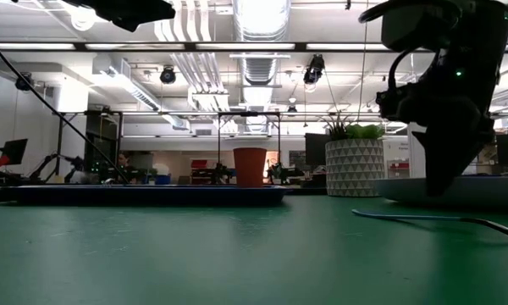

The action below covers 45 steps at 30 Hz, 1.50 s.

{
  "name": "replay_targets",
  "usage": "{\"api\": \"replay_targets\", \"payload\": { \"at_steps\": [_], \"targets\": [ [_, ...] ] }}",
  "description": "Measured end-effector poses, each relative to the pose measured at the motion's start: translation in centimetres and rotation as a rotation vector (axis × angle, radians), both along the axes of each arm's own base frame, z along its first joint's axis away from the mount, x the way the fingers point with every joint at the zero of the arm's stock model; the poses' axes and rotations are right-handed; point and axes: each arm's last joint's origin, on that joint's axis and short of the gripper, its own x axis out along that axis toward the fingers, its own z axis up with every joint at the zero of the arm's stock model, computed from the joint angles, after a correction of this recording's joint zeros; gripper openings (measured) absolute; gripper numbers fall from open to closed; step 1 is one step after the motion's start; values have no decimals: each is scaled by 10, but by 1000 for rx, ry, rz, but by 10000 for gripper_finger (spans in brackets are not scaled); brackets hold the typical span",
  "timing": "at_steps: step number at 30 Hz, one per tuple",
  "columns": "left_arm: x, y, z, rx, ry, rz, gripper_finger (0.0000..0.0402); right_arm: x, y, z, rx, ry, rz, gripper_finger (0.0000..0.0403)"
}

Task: Pick and place plate/cup/fork/spoon on tray
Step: Put the white plate on the blue tray

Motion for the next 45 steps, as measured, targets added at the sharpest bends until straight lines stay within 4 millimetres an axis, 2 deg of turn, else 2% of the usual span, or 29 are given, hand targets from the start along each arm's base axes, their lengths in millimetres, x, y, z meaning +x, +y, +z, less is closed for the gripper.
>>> {"api": "replay_targets", "payload": {
  "at_steps": [5, 11, 21, 36, 45],
  "targets": [
    [0, 0, 0, 0, 0, 0, 75, 3, 1, 4, 7, -5, 10, 17],
    [0, 0, 0, 0, -1, 0, 75, 7, 2, 13, 0, 7, 54, 14],
    [0, 0, 0, -1, -1, 0, 75, 13, 8, 41, -35, 52, 115, 11],
    [0, 0, 0, -1, -1, 0, 75, 30, 36, 95, -172, -119, 288, 8],
    [0, 0, 0, -1, -2, 0, 75, 32, 57, 117, -329, -192, 516, 8]
  ]
}}
